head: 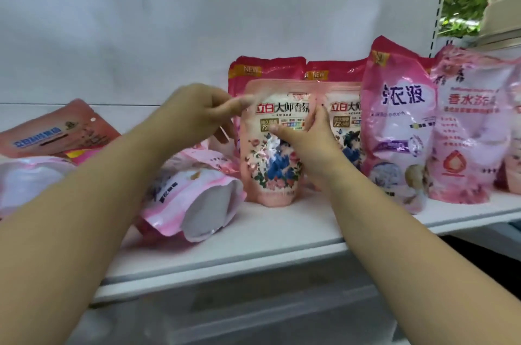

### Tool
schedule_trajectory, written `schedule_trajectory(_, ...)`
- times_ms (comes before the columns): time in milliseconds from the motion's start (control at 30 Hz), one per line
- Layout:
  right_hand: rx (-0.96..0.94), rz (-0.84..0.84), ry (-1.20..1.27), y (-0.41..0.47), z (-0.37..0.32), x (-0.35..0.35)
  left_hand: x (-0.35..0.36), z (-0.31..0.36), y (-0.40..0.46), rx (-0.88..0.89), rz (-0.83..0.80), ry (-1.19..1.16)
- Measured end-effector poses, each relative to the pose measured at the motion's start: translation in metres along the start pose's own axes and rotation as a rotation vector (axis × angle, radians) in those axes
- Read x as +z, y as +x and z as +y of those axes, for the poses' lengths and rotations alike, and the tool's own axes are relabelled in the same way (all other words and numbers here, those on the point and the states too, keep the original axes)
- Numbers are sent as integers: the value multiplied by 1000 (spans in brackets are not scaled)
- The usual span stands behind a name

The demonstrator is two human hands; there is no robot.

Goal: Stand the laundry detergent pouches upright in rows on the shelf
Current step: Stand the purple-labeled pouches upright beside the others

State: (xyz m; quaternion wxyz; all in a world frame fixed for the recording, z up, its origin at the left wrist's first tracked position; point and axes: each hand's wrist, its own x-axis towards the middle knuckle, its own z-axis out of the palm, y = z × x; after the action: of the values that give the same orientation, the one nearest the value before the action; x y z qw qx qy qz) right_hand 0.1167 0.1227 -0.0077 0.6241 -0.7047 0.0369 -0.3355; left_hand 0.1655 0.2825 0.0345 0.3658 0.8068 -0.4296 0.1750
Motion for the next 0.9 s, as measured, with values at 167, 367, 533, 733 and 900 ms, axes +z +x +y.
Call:
schedule_trajectory(167, -204, 55, -183, -3, 6, 0, -6, 11, -24, -87, -146, 527)
schedule_trajectory(367, -274, 254, -501, 0, 8, 0, 3, 11, -72, -311, -199, 296)
schedule_trajectory(533, -352, 424, -676, -3, 3, 0, 8, 10, -101, -78, -194, 109)
schedule_trajectory(733, -667, 114, -782, -42, -6, 21, 37, 8, -135, 180, -169, 229)
schedule_trajectory(900, 99, -298, -260, -55, -5, 29, 59, -1, -163, 376, 82, 432)
